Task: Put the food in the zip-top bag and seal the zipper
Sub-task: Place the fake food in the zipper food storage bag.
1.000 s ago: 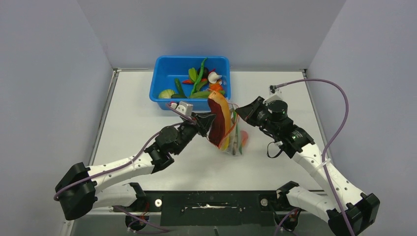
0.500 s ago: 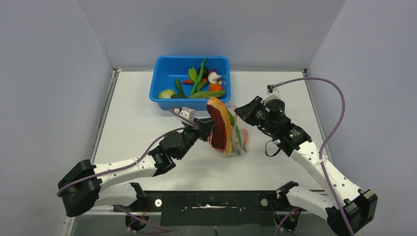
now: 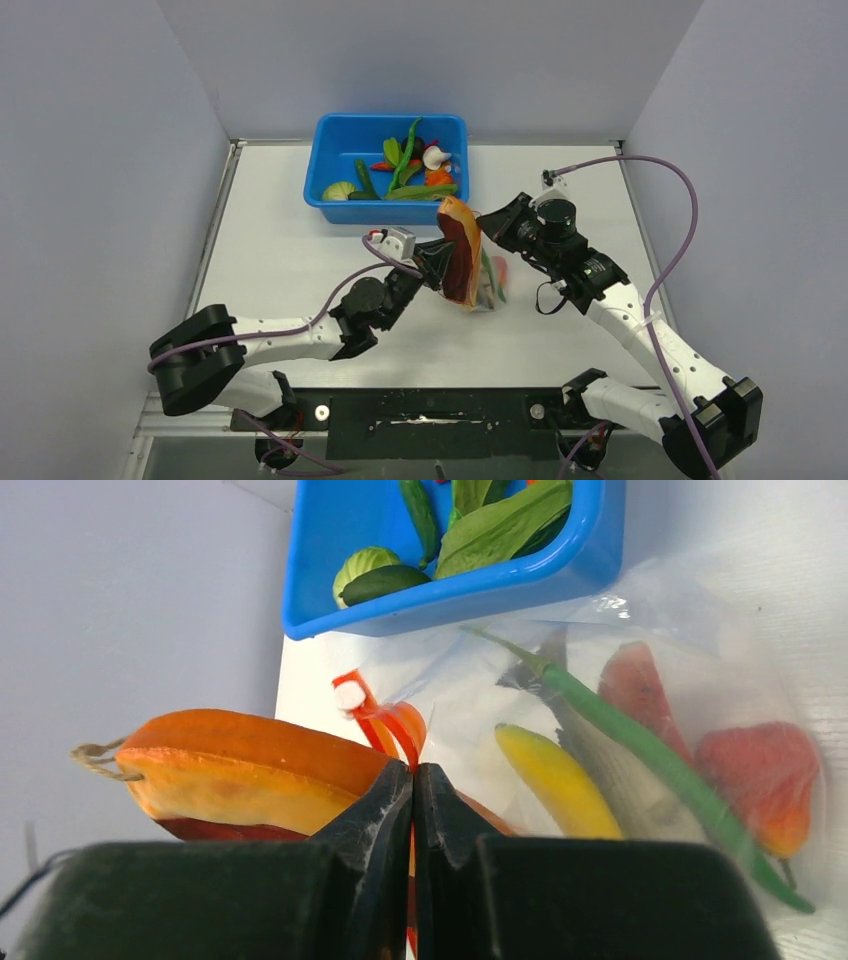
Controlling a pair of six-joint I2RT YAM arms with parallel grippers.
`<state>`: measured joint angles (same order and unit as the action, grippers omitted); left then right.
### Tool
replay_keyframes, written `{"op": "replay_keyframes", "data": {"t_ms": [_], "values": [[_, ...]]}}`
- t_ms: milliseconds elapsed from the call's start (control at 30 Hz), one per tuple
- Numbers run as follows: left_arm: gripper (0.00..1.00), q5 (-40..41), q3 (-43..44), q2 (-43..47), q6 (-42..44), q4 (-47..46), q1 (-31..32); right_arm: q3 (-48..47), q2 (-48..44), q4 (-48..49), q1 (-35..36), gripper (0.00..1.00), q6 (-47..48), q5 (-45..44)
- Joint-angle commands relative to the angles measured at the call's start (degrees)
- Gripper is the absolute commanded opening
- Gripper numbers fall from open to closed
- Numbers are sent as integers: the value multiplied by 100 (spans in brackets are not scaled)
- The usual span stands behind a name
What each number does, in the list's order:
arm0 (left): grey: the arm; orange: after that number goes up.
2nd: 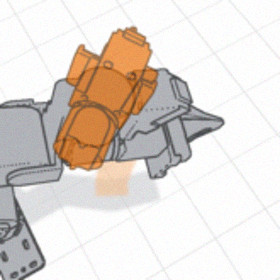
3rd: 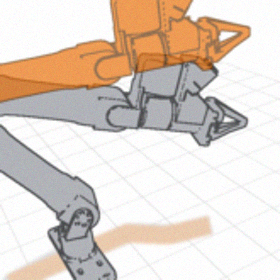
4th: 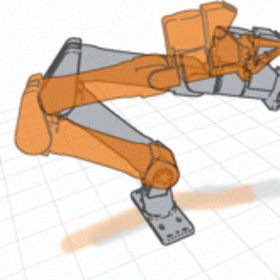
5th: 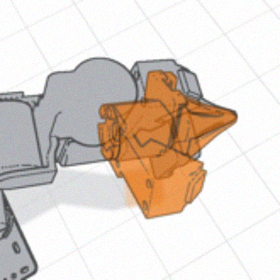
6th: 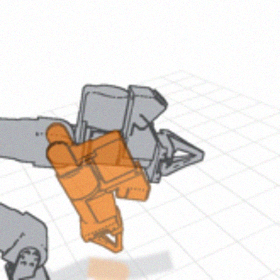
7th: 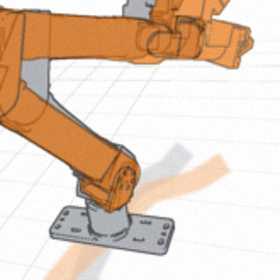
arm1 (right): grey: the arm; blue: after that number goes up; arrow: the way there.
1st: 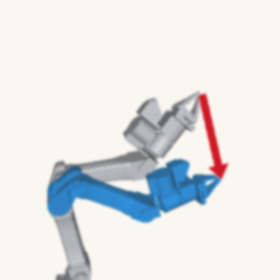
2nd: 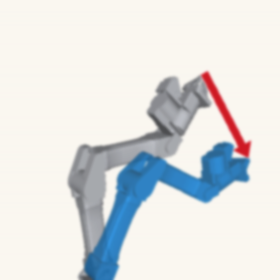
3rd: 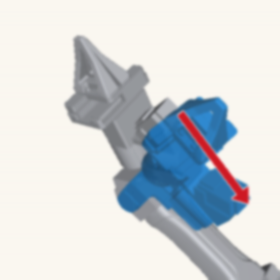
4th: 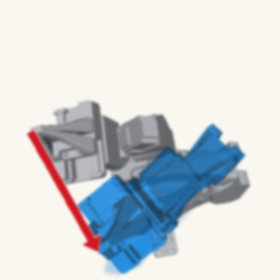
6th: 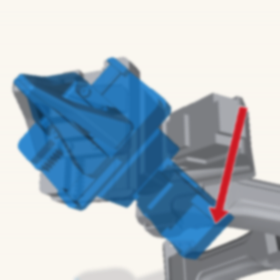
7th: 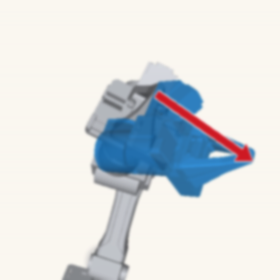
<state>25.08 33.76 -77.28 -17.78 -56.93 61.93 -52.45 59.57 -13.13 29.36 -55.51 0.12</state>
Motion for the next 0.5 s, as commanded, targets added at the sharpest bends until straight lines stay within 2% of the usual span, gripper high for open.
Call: {"op": "replay_keyframes", "data": {"t_ms": [0, 133, 233, 267, 333, 367, 467], "values": [[0, 715, 296, -465, 799, -1139, 260, -112, -37, 485, 34, 0, -123, -70], [0, 1231, 127, -847, 1042, -1632, 440, -134, -86, 537, 27, 0, -151, -222], [0, 1237, 128, -941, 999, -1575, 559, -175, -99, 621, 32, 0, -170, -213], [3, 1178, 124, -856, 883, -1441, 582, -192, -84, 617, 36, 0, -171, -189], [29, 1014, 119, -498, 525, -929, 575, -192, -77, 601, 35, 0, -171, -152], [38, 917, 113, -308, 269, -670, 543, -162, -94, 605, 34, 0, -182, -134], [44, -17, -17, 192, -391, -119, 192, -44, -207, 675, 35, 0, -243, -89]]}}
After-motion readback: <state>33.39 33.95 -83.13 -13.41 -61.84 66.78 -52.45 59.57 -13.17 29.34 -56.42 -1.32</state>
